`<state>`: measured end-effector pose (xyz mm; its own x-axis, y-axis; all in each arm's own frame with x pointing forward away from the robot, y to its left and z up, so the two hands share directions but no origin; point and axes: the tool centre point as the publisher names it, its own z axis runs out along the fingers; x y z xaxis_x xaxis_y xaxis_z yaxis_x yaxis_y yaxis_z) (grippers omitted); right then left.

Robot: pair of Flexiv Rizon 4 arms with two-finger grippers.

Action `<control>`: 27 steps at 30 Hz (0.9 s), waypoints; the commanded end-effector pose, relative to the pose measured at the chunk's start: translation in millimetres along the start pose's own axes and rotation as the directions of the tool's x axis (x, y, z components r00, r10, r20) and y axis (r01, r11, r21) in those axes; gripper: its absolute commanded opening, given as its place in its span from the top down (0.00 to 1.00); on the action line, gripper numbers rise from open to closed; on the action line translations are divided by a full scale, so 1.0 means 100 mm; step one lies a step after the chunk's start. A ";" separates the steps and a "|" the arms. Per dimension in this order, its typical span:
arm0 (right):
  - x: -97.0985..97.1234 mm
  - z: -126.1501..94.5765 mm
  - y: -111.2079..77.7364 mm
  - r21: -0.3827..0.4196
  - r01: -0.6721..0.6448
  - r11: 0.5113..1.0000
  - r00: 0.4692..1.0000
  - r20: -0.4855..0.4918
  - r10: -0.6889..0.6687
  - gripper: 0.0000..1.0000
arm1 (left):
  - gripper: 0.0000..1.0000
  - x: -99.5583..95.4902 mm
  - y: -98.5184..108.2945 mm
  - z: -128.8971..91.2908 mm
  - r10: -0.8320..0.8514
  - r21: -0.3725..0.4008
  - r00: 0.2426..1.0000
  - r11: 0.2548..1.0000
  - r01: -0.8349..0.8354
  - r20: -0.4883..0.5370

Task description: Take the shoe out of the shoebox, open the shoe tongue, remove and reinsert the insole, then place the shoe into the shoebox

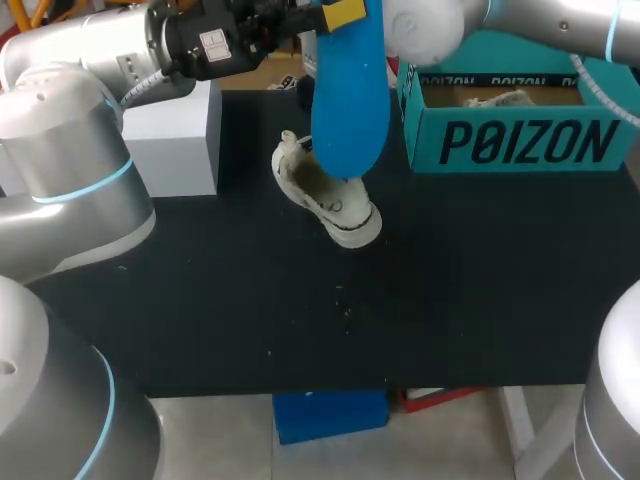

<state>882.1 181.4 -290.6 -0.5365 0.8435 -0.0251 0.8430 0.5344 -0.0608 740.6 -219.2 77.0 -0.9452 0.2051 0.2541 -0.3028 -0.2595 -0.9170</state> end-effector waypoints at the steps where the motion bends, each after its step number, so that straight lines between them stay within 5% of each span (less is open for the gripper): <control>1: 0.04 0.09 -0.07 -0.026 -0.564 0.826 0.826 -0.038 0.563 1.00 | 1.00 0.01 0.01 0.00 0.002 0.000 1.000 1.000 -0.002 0.001; 14: 0.08 0.56 -0.08 -0.013 -0.661 0.751 0.751 -0.006 0.661 1.00 | 1.00 0.01 0.01 0.00 0.002 0.000 1.000 1.000 -0.002 0.001; 27: 0.11 0.91 -0.06 -0.056 -0.637 0.769 0.769 0.025 0.639 1.00 | 1.00 0.01 0.01 0.00 0.002 0.000 1.000 1.000 -0.002 0.001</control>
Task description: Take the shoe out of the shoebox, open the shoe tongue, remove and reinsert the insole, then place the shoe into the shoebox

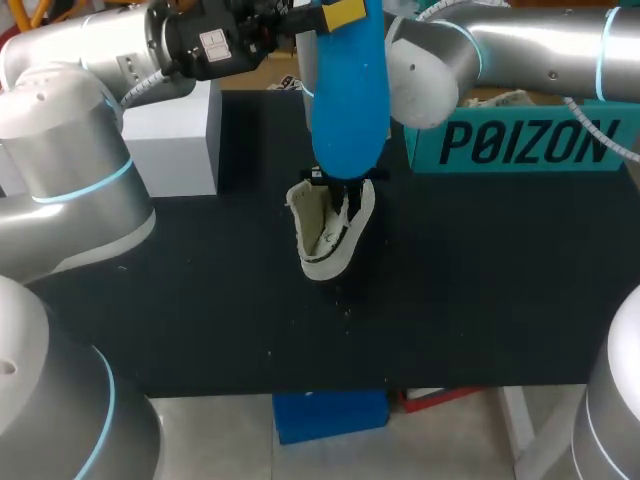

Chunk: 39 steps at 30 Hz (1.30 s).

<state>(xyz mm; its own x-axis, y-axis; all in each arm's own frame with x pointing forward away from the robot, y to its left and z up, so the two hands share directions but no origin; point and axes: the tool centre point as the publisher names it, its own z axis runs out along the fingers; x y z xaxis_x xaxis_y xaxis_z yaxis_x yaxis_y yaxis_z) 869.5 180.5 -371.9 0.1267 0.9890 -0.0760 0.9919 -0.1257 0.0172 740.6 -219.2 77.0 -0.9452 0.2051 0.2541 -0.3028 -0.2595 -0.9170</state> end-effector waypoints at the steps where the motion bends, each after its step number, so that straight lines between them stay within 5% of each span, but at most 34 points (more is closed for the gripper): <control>1: 0.01 0.12 -0.03 -0.011 0.000 1.000 1.000 0.005 0.000 1.00 | 1.00 0.01 0.01 0.00 0.002 0.000 1.000 1.000 -0.002 0.001; 12: -0.11 0.34 -0.13 -0.011 -0.023 1.000 1.000 -0.004 0.023 1.00 | 1.00 0.01 0.01 0.00 0.002 0.000 1.000 1.000 -0.002 0.001; 13: -0.13 0.35 -0.14 -0.003 -0.031 1.000 0.999 -0.016 0.031 0.82 | 1.00 0.01 0.01 0.00 0.002 0.000 1.000 1.000 -0.002 0.001; 14: -0.14 0.34 -0.15 0.000 -0.033 0.999 0.999 -0.029 0.033 0.52 | 1.00 0.01 0.01 0.00 0.002 0.000 1.000 1.000 -0.002 0.001; 15: -0.16 0.33 -0.16 0.001 -0.041 0.999 0.998 -0.041 0.041 0.00 | 1.00 0.01 0.01 0.00 0.002 0.000 1.000 1.000 -0.002 0.001; 20: -0.30 0.12 -0.16 0.007 -0.071 0.997 0.956 -0.285 0.070 0.00 | 1.00 0.01 0.01 0.00 0.002 0.000 1.000 1.000 -0.002 0.001; 25: -0.41 -0.22 -0.15 -0.080 -0.061 0.995 0.871 -0.491 0.014 0.00 | 1.00 0.01 0.01 0.00 0.002 0.000 1.000 1.000 -0.002 0.001; 29: -0.46 -0.52 -0.15 -0.171 -0.052 0.984 0.734 -0.675 -0.079 0.00 | 1.00 0.01 0.01 0.00 0.002 0.000 1.000 1.000 -0.002 0.001; 31: -0.48 -0.67 -0.15 -0.239 -0.049 0.970 0.696 -0.705 -0.139 0.00 | 1.00 0.01 0.01 0.00 0.002 0.000 1.000 1.000 -0.002 0.001; 32: -0.49 -0.75 -0.14 -0.233 -0.032 0.972 0.733 -0.667 -0.136 0.00 | 1.00 0.01 0.01 0.00 0.002 0.000 1.000 1.000 -0.002 0.001; 39: -0.49 -0.75 -0.14 -0.233 -0.032 0.972 0.733 -0.667 -0.136 0.00 | 1.00 0.01 0.01 0.00 0.002 0.000 1.000 1.000 -0.002 0.001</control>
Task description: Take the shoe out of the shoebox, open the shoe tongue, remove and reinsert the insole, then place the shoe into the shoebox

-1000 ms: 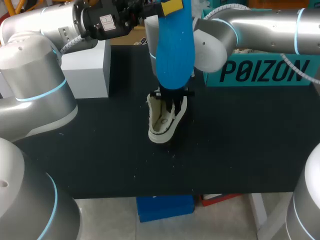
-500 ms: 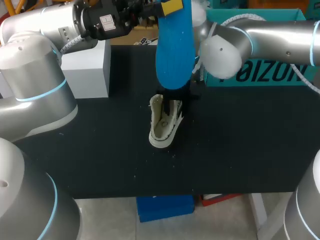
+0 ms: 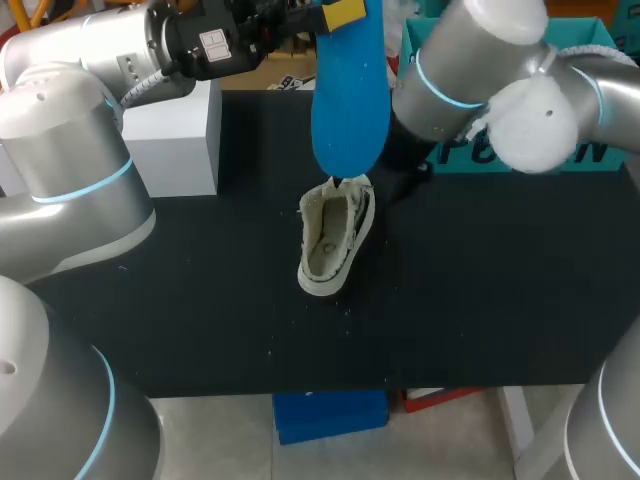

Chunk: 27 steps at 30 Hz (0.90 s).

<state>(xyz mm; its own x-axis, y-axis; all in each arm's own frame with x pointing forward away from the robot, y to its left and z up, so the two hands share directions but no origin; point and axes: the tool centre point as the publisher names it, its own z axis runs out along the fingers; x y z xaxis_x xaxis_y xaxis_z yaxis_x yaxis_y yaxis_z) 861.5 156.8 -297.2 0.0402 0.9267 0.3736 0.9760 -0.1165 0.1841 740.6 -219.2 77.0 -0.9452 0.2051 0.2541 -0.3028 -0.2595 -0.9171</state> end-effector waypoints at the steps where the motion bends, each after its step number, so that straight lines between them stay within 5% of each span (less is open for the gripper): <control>1: -0.15 -0.12 -0.10 -0.072 0.007 0.997 0.960 -0.278 -0.027 0.00 | 1.00 0.01 0.01 0.00 0.002 0.000 1.000 1.000 -0.002 0.001; 8: -0.15 -0.12 -0.10 -0.072 0.007 0.997 0.960 -0.278 -0.027 0.00 | 1.00 0.01 0.01 0.00 0.002 0.000 1.000 1.000 -0.002 0.001; 13: -0.29 -0.23 -0.17 -0.056 -0.109 0.992 0.867 -0.494 0.067 0.00 | 1.00 0.01 0.01 0.00 0.002 0.000 1.000 1.000 -0.002 0.001; 27: -0.18 -0.41 -0.04 -0.085 -0.116 0.990 0.727 -0.686 0.027 0.00 | 1.00 0.01 0.01 0.00 0.002 0.000 1.000 1.000 -0.002 0.001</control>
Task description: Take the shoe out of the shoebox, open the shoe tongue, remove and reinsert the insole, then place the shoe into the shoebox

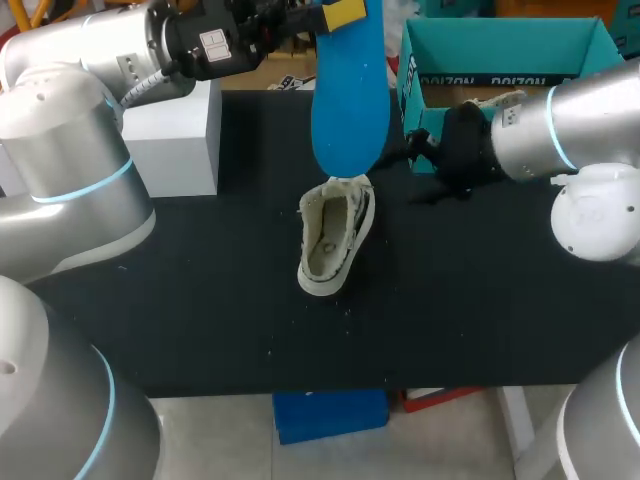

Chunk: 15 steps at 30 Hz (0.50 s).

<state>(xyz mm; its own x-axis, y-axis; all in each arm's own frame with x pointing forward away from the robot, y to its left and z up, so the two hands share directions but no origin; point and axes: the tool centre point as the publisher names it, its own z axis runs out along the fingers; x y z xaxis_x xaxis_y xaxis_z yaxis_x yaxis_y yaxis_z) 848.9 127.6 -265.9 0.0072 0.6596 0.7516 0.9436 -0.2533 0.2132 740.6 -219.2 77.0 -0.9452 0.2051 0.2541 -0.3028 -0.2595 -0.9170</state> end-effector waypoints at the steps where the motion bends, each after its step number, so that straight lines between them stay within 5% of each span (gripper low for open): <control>1: -0.01 -0.01 0.00 0.000 0.003 1.000 0.954 -0.300 -0.003 0.00 | 1.00 0.01 0.01 0.00 0.002 0.000 1.000 1.000 -0.002 0.001; 15: 0.07 -0.09 -0.01 0.001 -0.019 1.000 0.901 -0.434 0.017 0.00 | 1.00 0.01 0.01 0.00 0.002 0.000 1.000 1.000 -0.002 0.001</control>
<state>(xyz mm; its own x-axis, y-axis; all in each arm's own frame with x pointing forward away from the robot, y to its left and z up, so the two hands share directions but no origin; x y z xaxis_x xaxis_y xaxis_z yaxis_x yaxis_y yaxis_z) 849.5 128.2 -252.2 -0.0652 0.4355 0.8978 0.9462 -0.2587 0.1942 740.6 -219.2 77.0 -0.9452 0.2051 0.2541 -0.3028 -0.2595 -0.9170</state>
